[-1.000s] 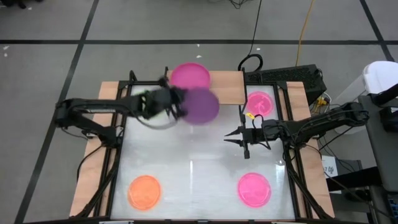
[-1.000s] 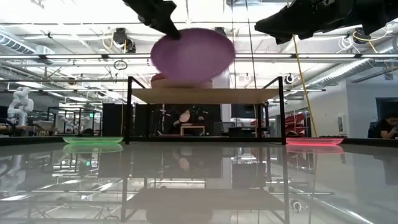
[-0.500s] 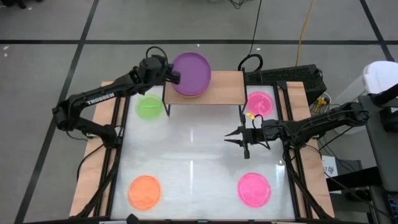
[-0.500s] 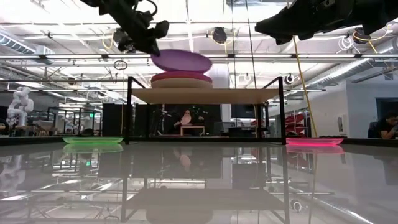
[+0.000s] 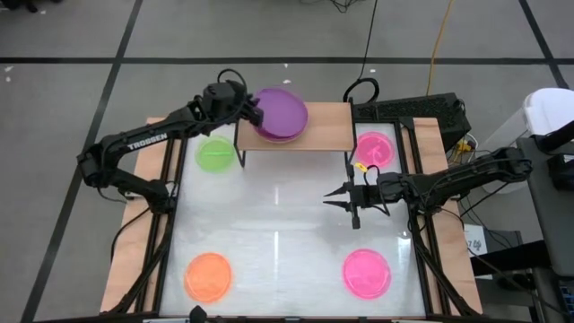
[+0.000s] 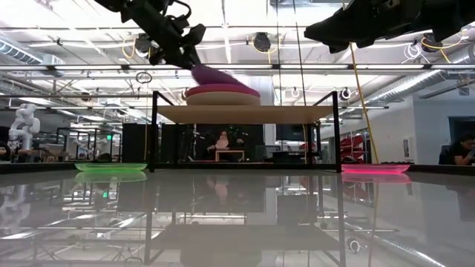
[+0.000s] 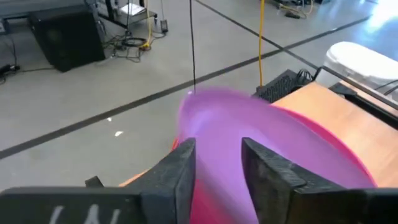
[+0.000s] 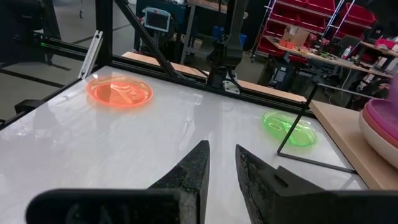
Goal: Place and stack plates onto a shelf
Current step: Stack the purple plate on top of the pink plate on the shelf, then put the top light pink plate on the shelf
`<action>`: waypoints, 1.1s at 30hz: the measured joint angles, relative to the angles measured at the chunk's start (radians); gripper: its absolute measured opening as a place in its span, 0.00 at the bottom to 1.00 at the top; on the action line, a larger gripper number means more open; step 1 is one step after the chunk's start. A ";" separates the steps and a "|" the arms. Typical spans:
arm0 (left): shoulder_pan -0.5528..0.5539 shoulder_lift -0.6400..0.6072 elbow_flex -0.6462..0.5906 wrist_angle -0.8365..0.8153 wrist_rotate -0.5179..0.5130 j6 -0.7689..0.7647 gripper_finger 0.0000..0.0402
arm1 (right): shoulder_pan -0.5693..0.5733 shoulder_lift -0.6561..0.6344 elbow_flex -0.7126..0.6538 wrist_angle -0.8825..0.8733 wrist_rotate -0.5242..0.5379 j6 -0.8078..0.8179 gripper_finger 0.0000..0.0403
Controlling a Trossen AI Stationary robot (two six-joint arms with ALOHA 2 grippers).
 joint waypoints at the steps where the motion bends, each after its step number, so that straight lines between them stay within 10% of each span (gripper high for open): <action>1: 0.001 0.000 0.000 0.007 0.000 0.008 0.36 | 0.000 0.000 0.000 0.000 0.000 0.000 0.15; 19: -0.235 -0.230 -0.033 -0.063 0.050 0.124 0.39 | 0.000 -0.012 0.000 -0.069 0.001 0.024 0.15; 24: -0.369 -0.338 -0.245 0.102 -0.192 0.120 0.39 | 0.000 -0.116 0.000 -0.251 0.081 0.080 0.15; 33: -0.573 -0.508 -0.757 0.677 -0.197 0.012 0.39 | -0.015 -0.291 0.000 -0.685 0.314 0.215 0.15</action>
